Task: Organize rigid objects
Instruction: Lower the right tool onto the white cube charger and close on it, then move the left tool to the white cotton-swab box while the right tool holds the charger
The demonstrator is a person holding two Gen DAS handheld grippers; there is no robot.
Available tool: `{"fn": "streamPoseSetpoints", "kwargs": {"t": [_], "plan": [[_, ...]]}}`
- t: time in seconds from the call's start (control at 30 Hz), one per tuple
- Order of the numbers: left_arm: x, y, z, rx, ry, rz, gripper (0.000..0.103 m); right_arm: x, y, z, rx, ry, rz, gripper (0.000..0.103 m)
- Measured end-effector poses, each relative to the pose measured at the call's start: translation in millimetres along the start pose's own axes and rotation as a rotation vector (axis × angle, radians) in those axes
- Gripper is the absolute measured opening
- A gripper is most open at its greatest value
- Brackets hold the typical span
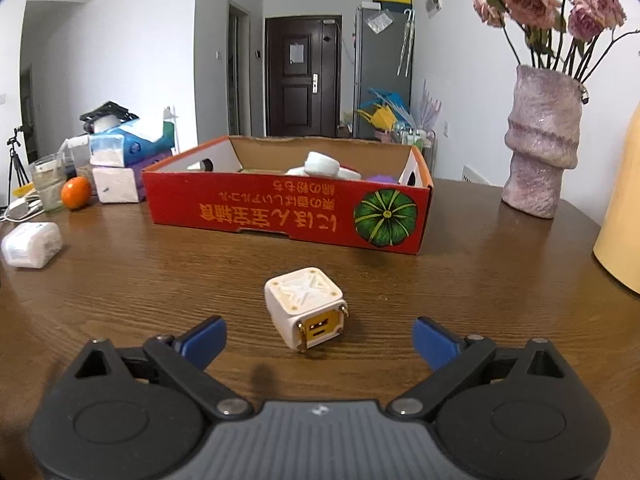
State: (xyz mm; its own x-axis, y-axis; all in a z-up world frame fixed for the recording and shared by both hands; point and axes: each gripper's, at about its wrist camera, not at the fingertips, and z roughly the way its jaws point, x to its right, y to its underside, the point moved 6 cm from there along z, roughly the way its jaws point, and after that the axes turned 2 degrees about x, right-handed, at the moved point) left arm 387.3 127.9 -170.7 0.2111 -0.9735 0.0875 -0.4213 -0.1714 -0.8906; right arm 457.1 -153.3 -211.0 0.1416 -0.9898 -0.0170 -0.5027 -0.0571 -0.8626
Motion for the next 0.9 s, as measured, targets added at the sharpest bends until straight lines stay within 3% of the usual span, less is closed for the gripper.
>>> {"fn": "streamPoseSetpoints", "kwargs": {"t": [0.3, 0.53, 0.9], "plan": [[-1, 1, 8, -0.026, -0.008, 0.007, 0.103, -3, -10, 38, -0.05, 0.016, -0.023, 0.085], [-6, -1, 16, -0.046, -0.014, 0.0, 0.103, -7, -11, 50, -0.08, -0.036, -0.024, 0.038], [-18, -7, 30, -0.07, -0.042, -0.004, 0.103, -1, -14, 38, -0.019, -0.014, 0.021, 0.038]]}}
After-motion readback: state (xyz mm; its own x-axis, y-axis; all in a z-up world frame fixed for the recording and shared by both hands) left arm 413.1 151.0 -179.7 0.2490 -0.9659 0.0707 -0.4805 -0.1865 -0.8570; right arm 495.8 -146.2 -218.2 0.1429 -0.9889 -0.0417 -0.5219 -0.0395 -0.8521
